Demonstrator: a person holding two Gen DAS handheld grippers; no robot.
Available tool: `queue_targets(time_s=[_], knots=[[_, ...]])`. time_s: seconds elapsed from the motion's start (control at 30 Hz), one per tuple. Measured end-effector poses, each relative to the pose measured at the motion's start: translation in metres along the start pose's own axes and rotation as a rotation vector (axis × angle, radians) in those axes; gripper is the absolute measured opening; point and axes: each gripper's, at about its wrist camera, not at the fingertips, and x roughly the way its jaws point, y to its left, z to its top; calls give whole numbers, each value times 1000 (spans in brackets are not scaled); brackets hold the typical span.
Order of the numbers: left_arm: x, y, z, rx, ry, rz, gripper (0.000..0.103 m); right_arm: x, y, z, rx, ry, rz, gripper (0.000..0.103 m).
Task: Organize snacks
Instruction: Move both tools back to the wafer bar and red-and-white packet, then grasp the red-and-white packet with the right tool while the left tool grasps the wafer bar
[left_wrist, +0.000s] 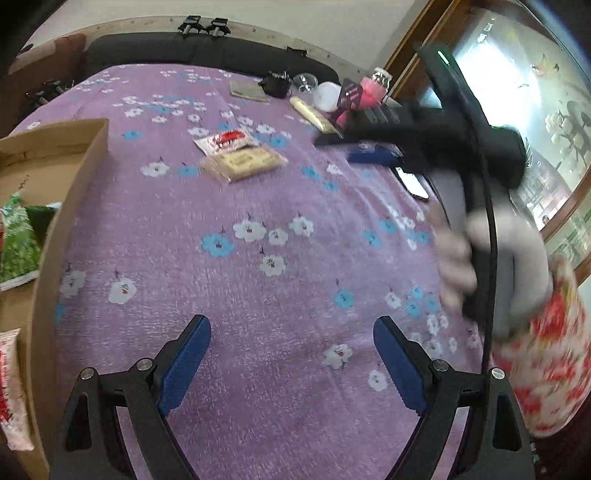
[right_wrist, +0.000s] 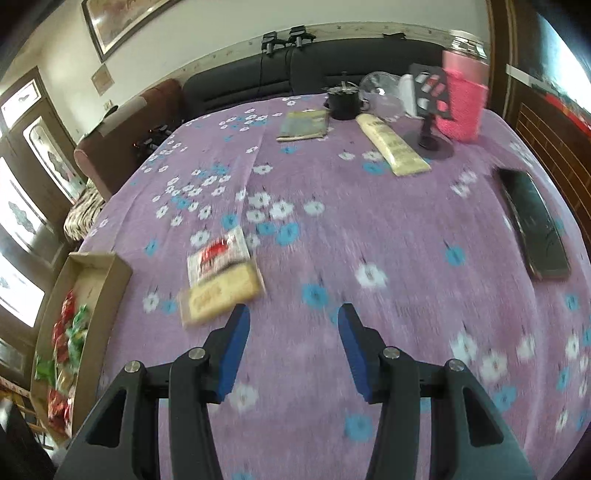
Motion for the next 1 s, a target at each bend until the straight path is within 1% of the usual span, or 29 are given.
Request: queue_targets(time_s=[0.13, 0.2, 0.3, 0.37, 0.4, 0.47, 0.53, 0.57, 0.63, 0.77, 0.83, 0.87, 0.9, 0.93, 0.97, 1.0], knots=[[1, 0, 2, 5, -2, -28, 93, 30, 27, 32, -55, 18, -19, 49], [2, 1, 2, -5, -7, -48, 95, 47, 46, 45, -104, 38, -24, 49], [2, 2, 2, -8, -12, -59, 96, 73, 75, 59, -179, 67, -56, 49], [1, 2, 2, -11, -14, -66, 97, 90, 92, 62, -238, 105, -77, 49], [1, 2, 2, -14, -16, -71, 97, 99, 102, 60, -286, 127, -108, 49], [0, 5, 3, -17, -17, -79, 98, 106, 112, 54, -359, 153, -141, 48], [-1, 5, 2, -18, -17, -88, 99, 104, 115, 45, -403, 169, -136, 41], [-1, 6, 2, -19, -17, -92, 100, 99, 116, 41, -428, 174, -134, 40], [-1, 7, 3, -20, -16, -99, 100, 88, 112, 25, -479, 207, -104, 38], [-1, 10, 3, -30, -20, -115, 101, 59, 85, -14, -551, 286, -42, 38], [-3, 13, 3, -33, -20, -122, 102, 41, 70, -25, -555, 278, -35, 37], [-3, 14, 3, -33, -20, -121, 102, 29, 57, -27, -521, 263, -28, 37], [-3, 14, 3, -31, -19, -119, 102, 16, 41, -26, -454, 233, -11, 38], [-3, 14, 3, -29, -19, -115, 102, 3, 21, -24, -369, 204, 8, 40], [-3, 13, 3, -27, -18, -112, 102, -9, 6, -26, -300, 178, 11, 42], [-3, 13, 3, -25, -17, -109, 102, -20, -9, -29, -250, 151, -5, 44]])
